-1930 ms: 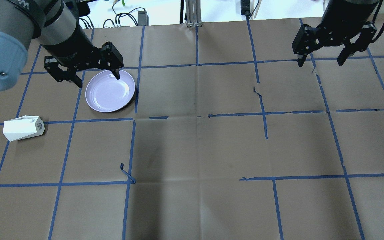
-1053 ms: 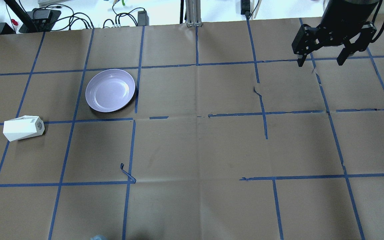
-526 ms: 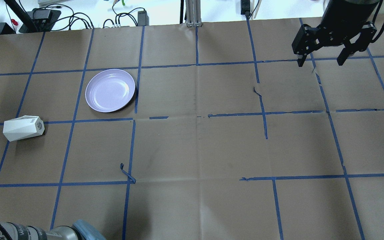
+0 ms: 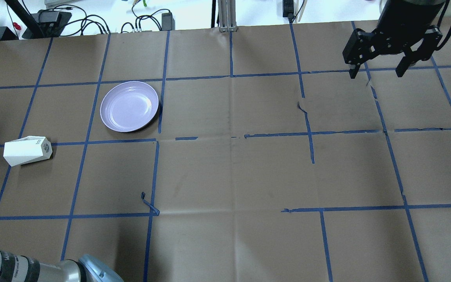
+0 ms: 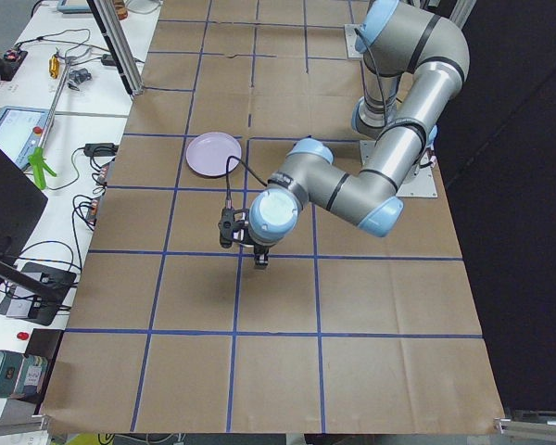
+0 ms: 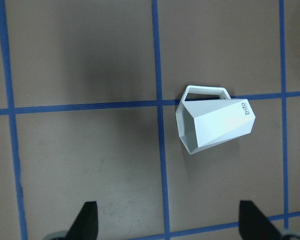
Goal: Flip cup and place on plate
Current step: 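Lower the left gripper onto the sideways white cup and grasp it, then lift the white cup with the left gripper and rotate it upright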
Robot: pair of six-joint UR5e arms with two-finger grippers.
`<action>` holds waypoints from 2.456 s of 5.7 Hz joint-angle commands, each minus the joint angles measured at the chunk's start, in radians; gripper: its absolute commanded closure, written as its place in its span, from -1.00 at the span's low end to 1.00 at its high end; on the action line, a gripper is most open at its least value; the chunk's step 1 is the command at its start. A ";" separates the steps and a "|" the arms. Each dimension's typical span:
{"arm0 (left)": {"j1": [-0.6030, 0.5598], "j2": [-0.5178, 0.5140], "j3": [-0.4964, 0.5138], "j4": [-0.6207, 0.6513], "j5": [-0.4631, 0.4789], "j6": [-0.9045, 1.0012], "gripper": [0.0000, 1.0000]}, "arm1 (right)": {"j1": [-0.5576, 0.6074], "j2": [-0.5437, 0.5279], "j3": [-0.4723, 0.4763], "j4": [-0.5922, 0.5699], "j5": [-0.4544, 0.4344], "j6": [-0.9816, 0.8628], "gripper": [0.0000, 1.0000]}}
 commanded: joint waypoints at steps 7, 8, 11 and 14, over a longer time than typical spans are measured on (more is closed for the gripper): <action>0.013 -0.403 0.096 -0.547 -0.225 0.466 -0.99 | 0.000 0.000 0.000 0.000 0.000 0.000 -1.00; 0.012 -0.401 0.095 -0.548 -0.305 0.463 -0.96 | 0.000 0.000 0.000 0.000 0.000 0.000 -1.00; 0.013 -0.403 0.090 -0.611 -0.366 0.457 0.94 | 0.000 0.000 0.000 0.000 0.000 0.000 -1.00; 0.013 -0.323 0.098 -0.665 -0.394 0.337 1.00 | 0.000 0.000 0.000 0.000 0.000 0.000 -1.00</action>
